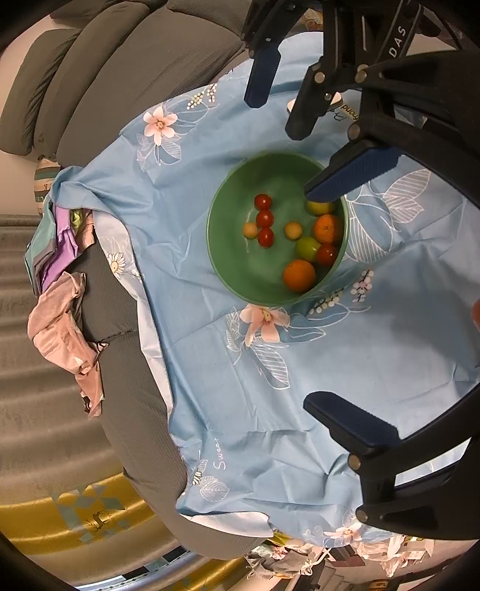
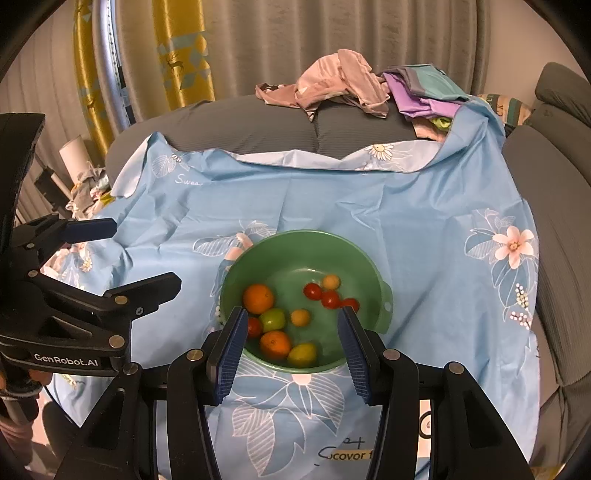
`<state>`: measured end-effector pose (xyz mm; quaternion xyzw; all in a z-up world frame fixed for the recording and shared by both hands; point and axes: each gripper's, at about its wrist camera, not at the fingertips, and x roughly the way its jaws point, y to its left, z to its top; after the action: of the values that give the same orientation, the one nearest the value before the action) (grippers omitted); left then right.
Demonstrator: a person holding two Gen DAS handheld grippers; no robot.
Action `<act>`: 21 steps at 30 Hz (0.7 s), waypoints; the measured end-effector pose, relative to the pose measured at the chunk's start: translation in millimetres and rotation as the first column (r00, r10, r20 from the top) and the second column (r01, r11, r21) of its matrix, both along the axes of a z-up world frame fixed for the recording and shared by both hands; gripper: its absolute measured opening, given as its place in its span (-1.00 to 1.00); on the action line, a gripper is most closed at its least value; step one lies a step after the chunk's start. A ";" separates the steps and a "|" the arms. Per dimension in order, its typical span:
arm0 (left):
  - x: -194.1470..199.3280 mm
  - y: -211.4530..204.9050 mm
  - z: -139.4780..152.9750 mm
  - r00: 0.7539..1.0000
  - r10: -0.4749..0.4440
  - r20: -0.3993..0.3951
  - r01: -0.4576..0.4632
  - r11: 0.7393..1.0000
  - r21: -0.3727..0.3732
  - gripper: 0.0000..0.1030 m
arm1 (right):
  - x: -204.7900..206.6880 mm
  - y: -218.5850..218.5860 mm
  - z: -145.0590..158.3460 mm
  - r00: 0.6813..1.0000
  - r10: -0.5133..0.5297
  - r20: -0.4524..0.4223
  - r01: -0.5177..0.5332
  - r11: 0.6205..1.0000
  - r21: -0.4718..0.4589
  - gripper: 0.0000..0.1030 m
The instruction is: Organize fruits
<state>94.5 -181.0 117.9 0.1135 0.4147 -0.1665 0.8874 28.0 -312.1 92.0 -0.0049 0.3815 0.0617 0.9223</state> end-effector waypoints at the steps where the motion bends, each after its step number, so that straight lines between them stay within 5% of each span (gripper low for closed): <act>1: -0.3 -0.8 0.0 1.000 -0.001 0.001 0.001 1.000 0.002 0.99 | 0.1 -0.1 0.1 1.000 0.000 0.000 0.000 1.000 0.000 -0.01; 21: 0.6 -3.6 -0.3 1.000 -0.002 0.002 0.002 1.000 0.006 0.99 | 0.3 -1.1 0.0 1.000 0.000 0.000 0.000 1.000 -0.002 0.00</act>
<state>95.1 -184.6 117.7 0.1168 0.4142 -0.1662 0.8872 28.3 -313.2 92.1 -0.0057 0.3813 0.0614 0.9224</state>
